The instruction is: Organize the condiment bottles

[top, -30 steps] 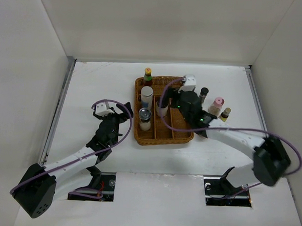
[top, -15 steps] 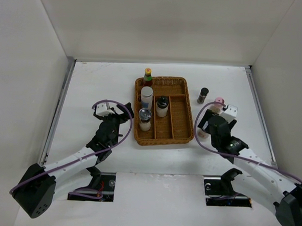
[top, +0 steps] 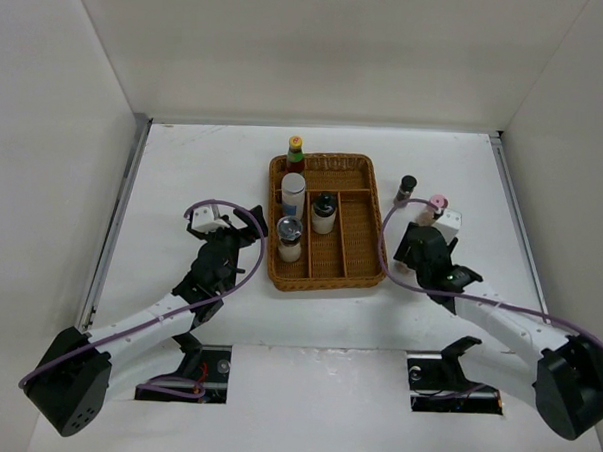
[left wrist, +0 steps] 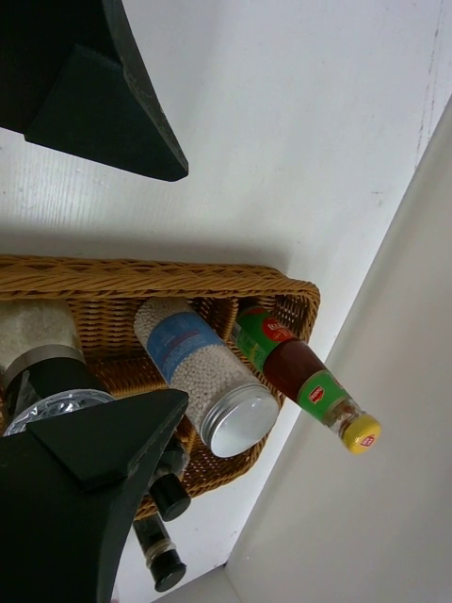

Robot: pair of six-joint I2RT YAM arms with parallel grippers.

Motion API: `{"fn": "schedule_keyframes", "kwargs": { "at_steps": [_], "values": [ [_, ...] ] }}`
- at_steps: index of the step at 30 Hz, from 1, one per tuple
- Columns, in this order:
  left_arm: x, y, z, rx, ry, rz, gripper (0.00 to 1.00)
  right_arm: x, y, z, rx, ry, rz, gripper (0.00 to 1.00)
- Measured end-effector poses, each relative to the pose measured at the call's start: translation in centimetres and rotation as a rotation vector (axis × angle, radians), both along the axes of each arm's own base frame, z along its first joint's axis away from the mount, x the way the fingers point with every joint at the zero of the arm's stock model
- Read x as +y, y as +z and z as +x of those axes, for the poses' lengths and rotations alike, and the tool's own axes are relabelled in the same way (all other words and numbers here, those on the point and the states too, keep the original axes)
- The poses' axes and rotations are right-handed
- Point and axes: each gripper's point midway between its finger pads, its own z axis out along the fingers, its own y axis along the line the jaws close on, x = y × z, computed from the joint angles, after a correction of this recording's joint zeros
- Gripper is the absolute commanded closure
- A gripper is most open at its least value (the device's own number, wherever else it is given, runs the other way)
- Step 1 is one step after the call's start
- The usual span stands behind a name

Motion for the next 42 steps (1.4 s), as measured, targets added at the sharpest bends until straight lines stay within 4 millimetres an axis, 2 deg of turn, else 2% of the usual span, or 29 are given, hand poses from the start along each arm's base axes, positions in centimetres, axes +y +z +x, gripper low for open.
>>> {"fn": "schedule_keyframes", "kwargs": {
  "at_steps": [3,5,7,9,12,15,18,21,25,29,31,34,37,38,40,41,42],
  "values": [
    [0.0,0.0,0.0,0.0,0.0,0.0,0.05,0.0,1.8,-0.5,-0.054,0.007,-0.02,0.49],
    [0.0,0.0,0.0,0.0,0.001,0.0,0.05,1.2,4.0,-1.0,-0.124,0.054,-0.029,0.49],
    [0.0,0.0,0.0,0.0,0.001,0.0,0.05,3.6,6.4,-1.3,-0.183,0.137,-0.025,0.49],
    [0.0,-0.1,0.0,0.002,0.002,0.001,0.05,7.1,8.6,-1.5,-0.23,0.237,-0.006,0.49],
    [0.0,-0.1,0.0,0.004,0.002,0.002,0.05,12.4,10.4,-1.0,-0.26,0.364,0.034,0.49],
    [0.0,-0.1,0.0,0.004,0.002,0.002,0.05,16.9,10.1,-0.4,-0.25,0.459,0.061,0.49],
    [0.1,-0.1,0.1,0.004,0.004,0.002,0.05,19.5,8.2,0.0,-0.213,0.518,0.047,0.48],
    [0.1,-0.1,0.1,0.003,0.005,0.002,0.05,20.9,5.9,0.2,-0.166,0.556,0.03,0.46],
    [0.2,-0.1,0.1,0.004,0.008,0.002,0.05,21.7,3.2,0.3,-0.109,0.579,0.001,0.43],
    [0.2,-0.3,0.2,0.008,0.008,0.004,0.05,22.1,0.9,0.3,-0.062,0.592,-0.023,0.19],
    [0.2,-0.3,0.2,0.008,0.008,0.003,0.05,22.5,1.3,0.5,-0.077,0.593,-0.012,0.13],
    [0.2,-0.3,0.2,0.008,0.008,0.003,0.05,22.7,3.8,0.8,-0.133,0.592,0.026,0.12],
    [0.2,-0.3,0.1,0.008,0.008,0.003,0.05,21.1,8.7,1.8,-0.238,0.557,0.082,0.18],
    [0.2,-0.3,0.2,0.008,0.008,0.003,0.05,19.9,10.5,2.5,-0.279,0.525,0.097,0.24],
    [0.2,-0.3,0.1,0.008,0.007,0.002,0.05,16.3,13.9,4.4,-0.363,0.42,0.119,0.46],
    [0.2,-0.3,0.1,0.008,0.007,0.002,0.05,13.8,15.2,5.6,-0.398,0.346,0.119,0.58],
    [0.2,-0.3,0.1,0.008,0.007,0.002,0.05,11.4,15.9,6.7,-0.419,0.273,0.108,0.63]
  ]
}}
